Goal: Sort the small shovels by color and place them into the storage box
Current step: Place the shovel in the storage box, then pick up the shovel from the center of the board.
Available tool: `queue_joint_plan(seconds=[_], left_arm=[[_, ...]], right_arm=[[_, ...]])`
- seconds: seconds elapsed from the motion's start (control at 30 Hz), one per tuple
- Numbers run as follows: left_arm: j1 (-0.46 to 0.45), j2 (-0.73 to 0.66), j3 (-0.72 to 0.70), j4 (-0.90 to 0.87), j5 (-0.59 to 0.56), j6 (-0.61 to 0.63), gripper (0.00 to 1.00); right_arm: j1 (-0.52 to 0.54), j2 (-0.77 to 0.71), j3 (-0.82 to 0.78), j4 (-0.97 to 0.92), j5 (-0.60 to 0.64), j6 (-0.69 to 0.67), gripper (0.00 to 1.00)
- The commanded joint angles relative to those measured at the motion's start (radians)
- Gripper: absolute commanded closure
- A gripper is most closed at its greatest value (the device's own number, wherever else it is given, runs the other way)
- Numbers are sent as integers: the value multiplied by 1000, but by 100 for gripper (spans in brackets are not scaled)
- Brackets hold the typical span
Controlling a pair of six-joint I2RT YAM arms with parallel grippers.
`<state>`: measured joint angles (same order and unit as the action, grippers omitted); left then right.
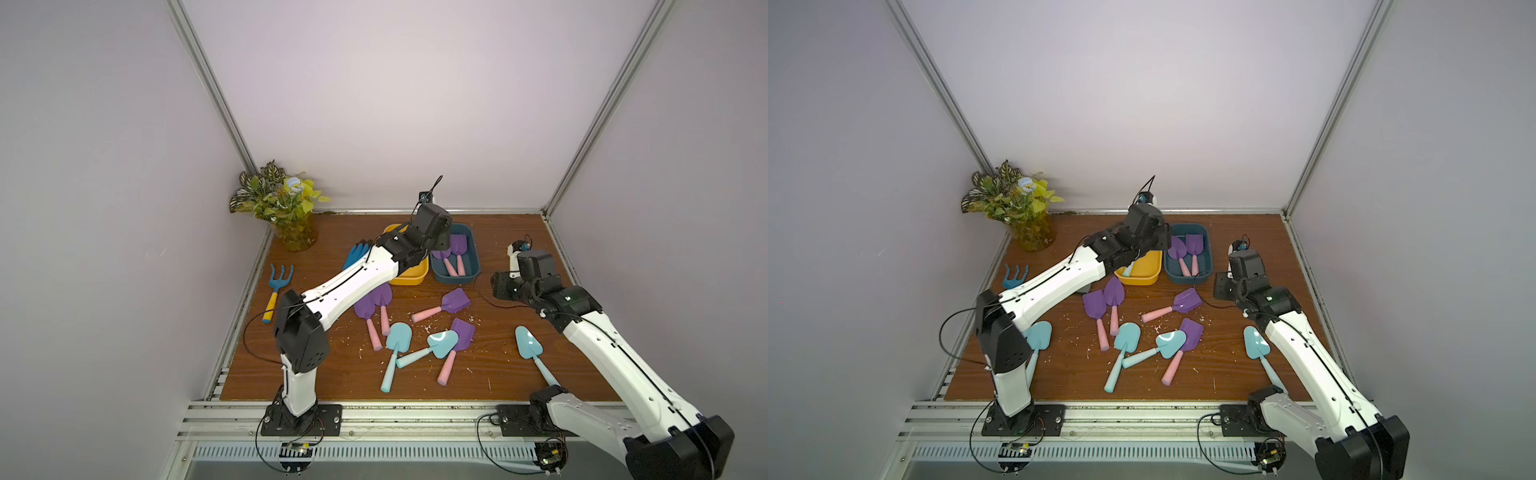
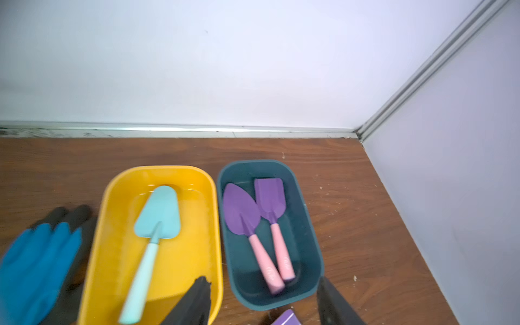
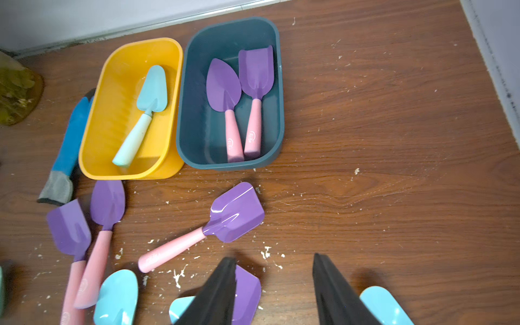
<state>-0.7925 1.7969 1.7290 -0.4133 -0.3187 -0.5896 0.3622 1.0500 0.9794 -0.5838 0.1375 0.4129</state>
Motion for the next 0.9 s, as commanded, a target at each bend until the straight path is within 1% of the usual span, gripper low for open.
queue_joint_plan(seconds=[0.0, 0.07, 0.17, 0.3, 0.4, 0.47, 0.57, 0.7, 0.87], left_arm=[[40, -98, -176, -16, -88, 38, 37], [82, -184, -301, -25, -87, 38, 37], [132, -307, -465, -28, -101, 43, 36], [169, -427, -605, -68, -140, 43, 35], [182, -487, -668, -109, -208, 37, 33], [199, -524, -702, -130, -223, 39, 32], [236, -571, -744, -149, -190, 46, 32], [247, -612, -788, -172, -183, 48, 31], [251, -652, -839, -188, -181, 40, 30]], right_arm=[[2, -7, -26, 34, -93, 93, 50], [15, -16, -49, 44, -112, 136, 51], [64, -20, -86, 48, -116, 201, 51], [199, 1, -96, 22, -60, 288, 51], [274, 22, -105, 35, -66, 359, 51], [304, 28, -112, 46, -69, 397, 51], [343, 25, -117, 54, -52, 451, 51], [397, 35, -139, 80, -60, 520, 52], [531, 115, -178, 170, -85, 648, 52]])
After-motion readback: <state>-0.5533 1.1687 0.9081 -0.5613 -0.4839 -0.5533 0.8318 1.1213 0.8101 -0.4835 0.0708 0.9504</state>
